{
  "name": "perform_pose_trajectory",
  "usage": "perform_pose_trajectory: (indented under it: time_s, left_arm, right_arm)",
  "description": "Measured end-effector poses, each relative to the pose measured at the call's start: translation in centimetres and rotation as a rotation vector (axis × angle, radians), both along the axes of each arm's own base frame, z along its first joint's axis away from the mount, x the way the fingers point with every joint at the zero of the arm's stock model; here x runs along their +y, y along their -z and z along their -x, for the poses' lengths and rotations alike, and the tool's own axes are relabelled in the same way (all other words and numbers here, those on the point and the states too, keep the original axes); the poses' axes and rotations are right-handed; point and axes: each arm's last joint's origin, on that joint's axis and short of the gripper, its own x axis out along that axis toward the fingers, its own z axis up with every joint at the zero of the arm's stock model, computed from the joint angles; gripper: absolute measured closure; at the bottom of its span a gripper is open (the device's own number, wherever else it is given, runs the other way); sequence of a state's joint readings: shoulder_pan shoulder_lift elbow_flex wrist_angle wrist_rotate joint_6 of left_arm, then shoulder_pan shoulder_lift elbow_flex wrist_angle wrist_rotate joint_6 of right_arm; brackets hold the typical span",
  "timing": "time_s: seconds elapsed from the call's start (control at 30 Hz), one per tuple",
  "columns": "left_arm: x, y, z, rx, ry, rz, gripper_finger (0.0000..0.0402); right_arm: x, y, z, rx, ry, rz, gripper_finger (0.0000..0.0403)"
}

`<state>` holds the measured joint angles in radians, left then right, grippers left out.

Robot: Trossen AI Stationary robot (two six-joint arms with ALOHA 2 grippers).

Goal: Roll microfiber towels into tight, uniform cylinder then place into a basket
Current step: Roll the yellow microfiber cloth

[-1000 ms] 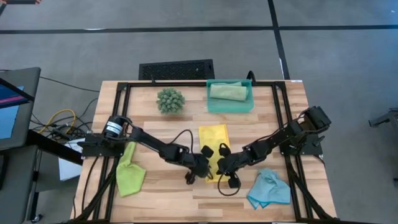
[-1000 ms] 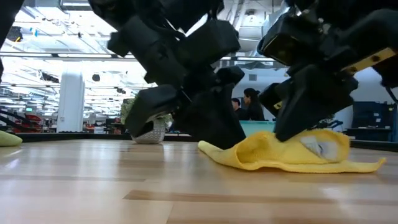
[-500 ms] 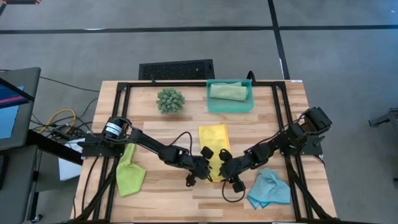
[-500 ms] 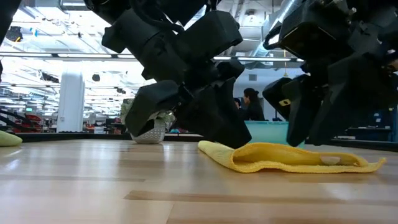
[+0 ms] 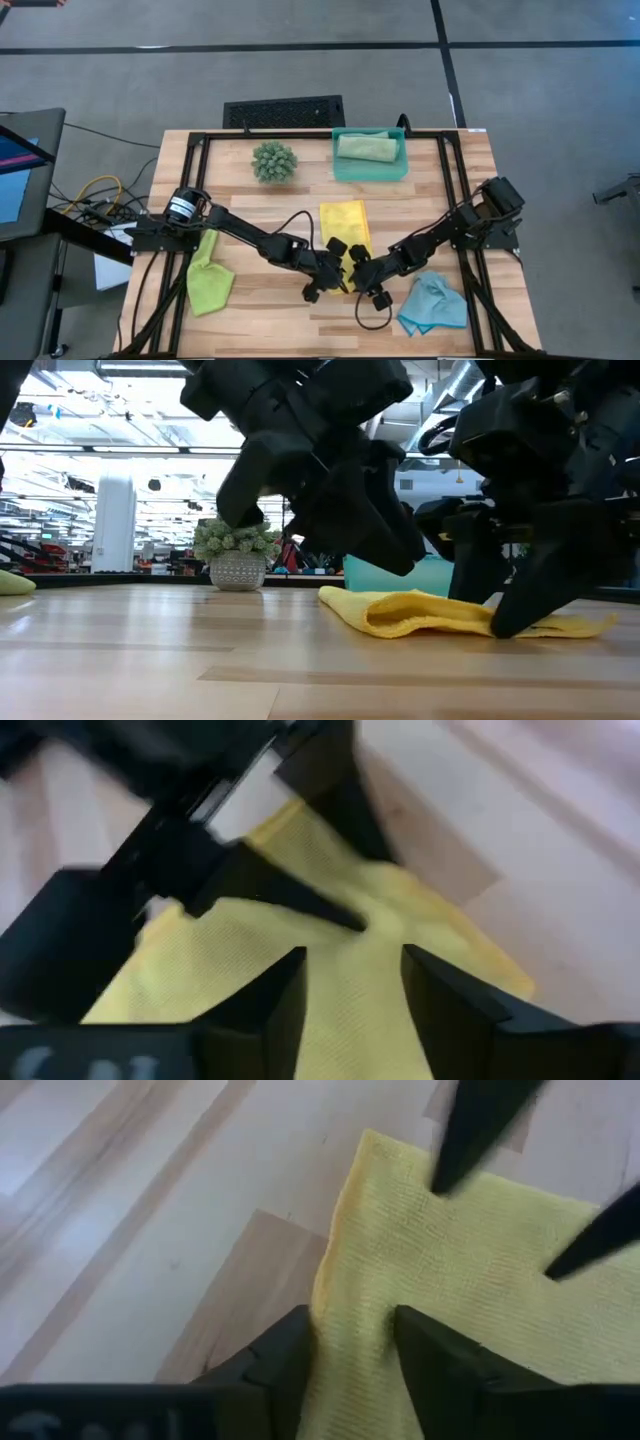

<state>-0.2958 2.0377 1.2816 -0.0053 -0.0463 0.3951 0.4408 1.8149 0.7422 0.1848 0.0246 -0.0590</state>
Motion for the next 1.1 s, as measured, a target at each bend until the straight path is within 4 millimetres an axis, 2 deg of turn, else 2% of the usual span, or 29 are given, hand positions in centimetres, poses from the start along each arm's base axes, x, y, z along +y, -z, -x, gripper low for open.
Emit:
perform_pose_trajectory:
  time_s: [0.13, 0.37, 0.47, 0.67, 0.83, 1.1]
  left_arm:
    - [-0.4, 0.3, 0.1, 0.008, 0.078, 0.034, 0.0206]
    - [-0.9, 0.8, 0.4, -0.014, 0.146, -0.012, 0.02]
    - [-1.2, 0.7, 0.5, -0.021, 0.174, -0.031, 0.02]
    - [-1.7, 1.1, 1.1, 0.009, 0.173, -0.152, 0.02]
    - [-1.7, 1.5, 1.6, 0.059, 0.087, -0.23, 0.02]
    - [-1.5, 1.8, 1.9, 0.111, -0.052, -0.163, 0.0202]
  right_arm:
    - [-0.5, -0.1, -0.2, 0.012, 0.058, -0.028, 0.03]
    - [-1.6, -0.4, -0.4, 0.056, 0.15, -0.109, 0.0389]
    - [-2.3, -0.4, -0.7, 0.087, 0.179, -0.18, 0.0389]
    - [-3.6, -0.4, -1.2, 0.134, 0.242, -0.283, 0.0358]
    - [-4.1, -0.4, -1.3, 0.139, 0.27, -0.297, 0.0368]
    - [-4.5, -0.4, -1.5, 0.132, 0.312, -0.32, 0.0376]
